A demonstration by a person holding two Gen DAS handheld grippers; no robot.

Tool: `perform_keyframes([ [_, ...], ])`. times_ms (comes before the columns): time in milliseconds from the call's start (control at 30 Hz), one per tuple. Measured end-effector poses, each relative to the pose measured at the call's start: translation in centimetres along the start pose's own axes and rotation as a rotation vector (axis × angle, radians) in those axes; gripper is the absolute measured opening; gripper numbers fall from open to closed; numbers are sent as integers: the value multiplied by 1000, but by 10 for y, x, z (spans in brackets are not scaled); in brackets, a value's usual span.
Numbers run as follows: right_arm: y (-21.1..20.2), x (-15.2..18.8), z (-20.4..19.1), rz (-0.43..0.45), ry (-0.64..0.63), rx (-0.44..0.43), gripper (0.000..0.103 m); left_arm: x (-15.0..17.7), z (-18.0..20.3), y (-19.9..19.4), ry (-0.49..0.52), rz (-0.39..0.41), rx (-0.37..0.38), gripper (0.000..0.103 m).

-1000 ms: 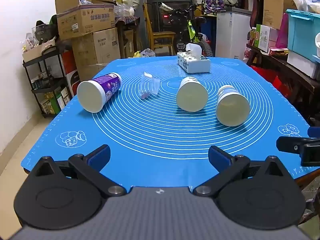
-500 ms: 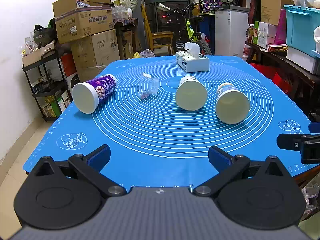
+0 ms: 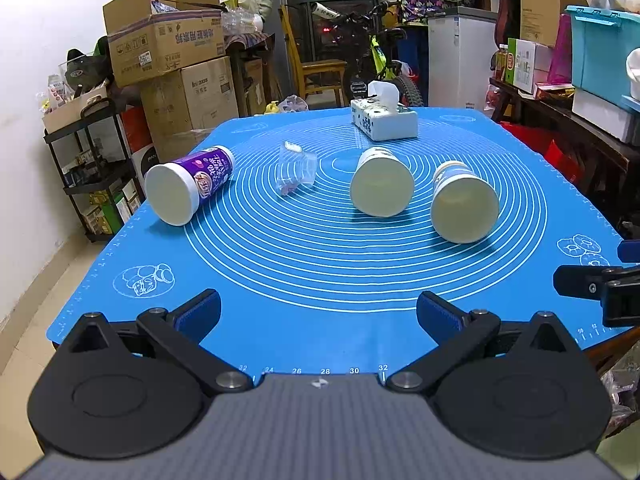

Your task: Flip cup upside down

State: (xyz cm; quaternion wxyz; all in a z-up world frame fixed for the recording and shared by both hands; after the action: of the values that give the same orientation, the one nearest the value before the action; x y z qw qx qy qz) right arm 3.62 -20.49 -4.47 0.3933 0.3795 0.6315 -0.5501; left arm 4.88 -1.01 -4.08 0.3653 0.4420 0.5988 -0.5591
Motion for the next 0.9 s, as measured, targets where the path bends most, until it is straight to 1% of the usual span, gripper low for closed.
perform_keyframes([
  [300, -1, -3, 0, -2, -2, 2, 100, 0, 0, -2, 2, 2, 6, 103],
  [400, 0, 5, -2, -2, -3, 3, 100, 0, 0, -2, 2, 2, 7, 103],
  [900, 1, 2, -3, -4, -6, 3, 100, 2, 1, -2, 5, -1, 6, 103],
])
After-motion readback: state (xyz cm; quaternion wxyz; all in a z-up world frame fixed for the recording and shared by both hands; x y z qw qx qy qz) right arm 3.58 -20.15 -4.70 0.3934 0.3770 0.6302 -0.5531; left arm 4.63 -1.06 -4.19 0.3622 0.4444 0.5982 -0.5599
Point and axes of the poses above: each gripper's, at about its wrist camera, not at the fingertips, and y roughly the way its jaws point, z to its right, x to its underside, the point moved 6 cm from there along y, roughly the way its jaws point, and after that the axes turned 15 degrees about z, right-handed, at the moved point
